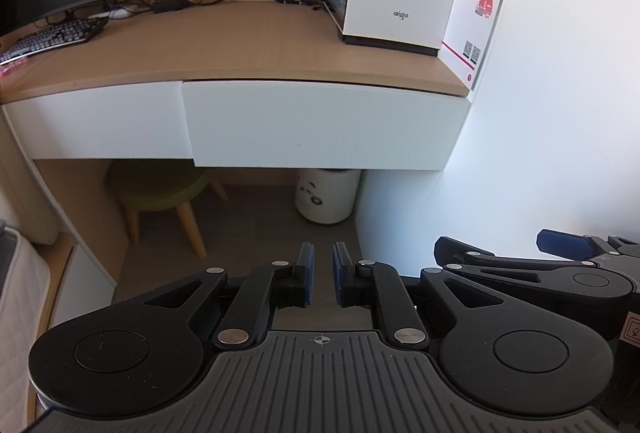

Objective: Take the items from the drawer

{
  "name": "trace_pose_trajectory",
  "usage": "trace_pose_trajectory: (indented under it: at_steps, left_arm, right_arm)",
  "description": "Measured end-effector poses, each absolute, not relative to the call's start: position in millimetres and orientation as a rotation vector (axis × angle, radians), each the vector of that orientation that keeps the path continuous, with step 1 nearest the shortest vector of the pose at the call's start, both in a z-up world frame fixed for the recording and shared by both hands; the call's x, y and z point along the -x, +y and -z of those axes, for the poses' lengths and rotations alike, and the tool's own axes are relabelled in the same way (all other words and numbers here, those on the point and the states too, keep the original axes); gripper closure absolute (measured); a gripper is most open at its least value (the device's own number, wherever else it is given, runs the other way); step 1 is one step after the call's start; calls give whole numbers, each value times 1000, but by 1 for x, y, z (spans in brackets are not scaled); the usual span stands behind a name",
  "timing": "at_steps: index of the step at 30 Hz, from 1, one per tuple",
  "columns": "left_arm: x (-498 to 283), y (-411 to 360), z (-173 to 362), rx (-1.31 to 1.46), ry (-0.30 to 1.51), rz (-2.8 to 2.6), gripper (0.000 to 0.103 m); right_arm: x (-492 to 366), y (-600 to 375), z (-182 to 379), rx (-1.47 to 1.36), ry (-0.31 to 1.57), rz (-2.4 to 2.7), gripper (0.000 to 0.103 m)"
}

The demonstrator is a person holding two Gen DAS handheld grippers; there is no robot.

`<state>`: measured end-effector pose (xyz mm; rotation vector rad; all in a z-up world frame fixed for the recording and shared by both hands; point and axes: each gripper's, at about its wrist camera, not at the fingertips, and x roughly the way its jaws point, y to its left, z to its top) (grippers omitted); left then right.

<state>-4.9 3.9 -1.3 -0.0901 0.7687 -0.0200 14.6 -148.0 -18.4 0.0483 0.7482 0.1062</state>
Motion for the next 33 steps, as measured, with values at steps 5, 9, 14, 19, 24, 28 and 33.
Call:
trace_pose_trajectory:
  at_steps: [5, 9, 14, 19, 24, 28, 33]
  left_arm:
    - [6, 5, 2, 91, 772, 21, 91]
    - [8, 7, 1, 93, 770, 18, 91]
    - [7, 10, 2, 95, 774, 20, 91]
    - [3, 11, 5, 82, 788, 41, 91]
    - [-8, 20, 9, 80, 800, 57, 91]
    - [-27, 32, 16, 89, 818, 69, 91]
    - [-60, 59, 24, 131, 823, 93, 91]
  right_arm:
    - [-13, -146, 20, -47, 751, -106, 2]
    - [-12, -145, 21, -43, 749, -103, 2]
    - [-11, -146, 19, -50, 742, -91, 2]
    - [-13, -146, 15, -43, 734, -87, 2]
    - [-18, -152, 15, -73, 743, -63, 2]
    - [-19, -154, 22, -101, 749, -47, 2]
    - [-27, -156, 28, -73, 737, -25, 2]
